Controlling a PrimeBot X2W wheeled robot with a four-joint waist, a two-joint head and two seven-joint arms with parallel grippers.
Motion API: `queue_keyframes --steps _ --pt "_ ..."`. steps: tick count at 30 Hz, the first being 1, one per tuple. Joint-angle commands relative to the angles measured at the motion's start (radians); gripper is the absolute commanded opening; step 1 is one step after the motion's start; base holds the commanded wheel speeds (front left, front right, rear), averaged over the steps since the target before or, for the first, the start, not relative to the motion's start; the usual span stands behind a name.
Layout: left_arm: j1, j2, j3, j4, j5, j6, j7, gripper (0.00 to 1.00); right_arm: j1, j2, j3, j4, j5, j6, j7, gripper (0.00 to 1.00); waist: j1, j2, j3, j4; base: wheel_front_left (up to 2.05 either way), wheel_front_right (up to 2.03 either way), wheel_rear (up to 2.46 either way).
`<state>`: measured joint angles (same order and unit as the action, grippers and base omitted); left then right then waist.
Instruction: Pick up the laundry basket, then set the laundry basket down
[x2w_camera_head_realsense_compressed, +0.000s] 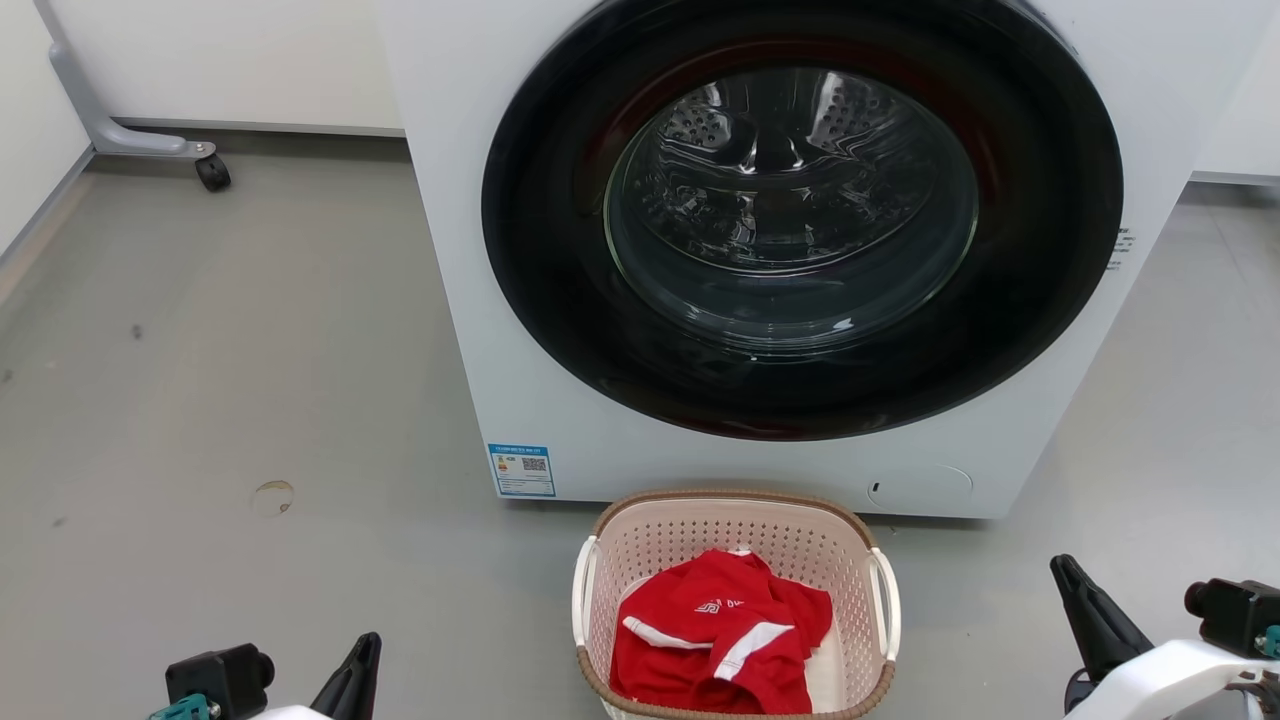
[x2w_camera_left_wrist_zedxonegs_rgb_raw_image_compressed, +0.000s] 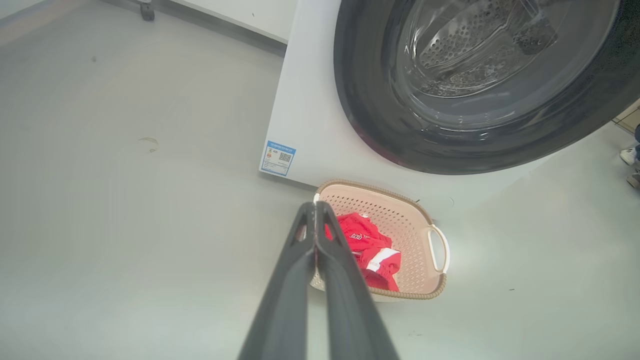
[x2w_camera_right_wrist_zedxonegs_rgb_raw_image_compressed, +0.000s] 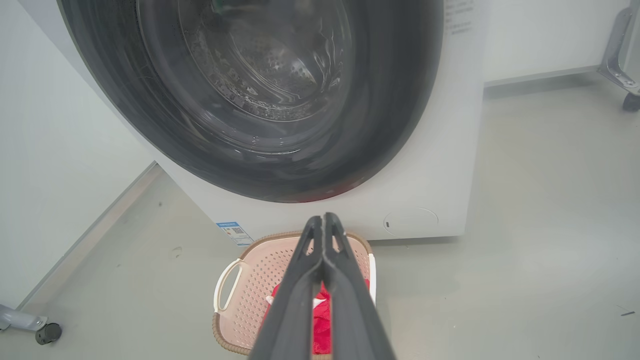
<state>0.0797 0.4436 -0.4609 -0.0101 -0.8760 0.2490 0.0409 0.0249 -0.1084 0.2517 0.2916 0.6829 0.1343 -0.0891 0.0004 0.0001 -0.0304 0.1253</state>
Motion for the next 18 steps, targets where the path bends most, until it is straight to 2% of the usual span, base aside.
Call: queue_keyframes --steps 1,18 --pt "-0.038 0.011 0.03 -0.015 -0.016 -0.015 -0.001 0.0 -0.044 -0.02 -0.017 -0.021 0.024 0.0 0.004 0.0 -0.0003 -0.0001 0.0 -0.001 0.0 0.0 0.0" --pt "-0.062 -0.046 0.107 0.03 -0.132 -0.072 0.005 0.0 -0.058 -0.01 -0.069 -0.024 0.165 -0.001 0.033 0.0 -0.0004 -0.0001 0.005 -0.02 0.0 0.0 0.0"
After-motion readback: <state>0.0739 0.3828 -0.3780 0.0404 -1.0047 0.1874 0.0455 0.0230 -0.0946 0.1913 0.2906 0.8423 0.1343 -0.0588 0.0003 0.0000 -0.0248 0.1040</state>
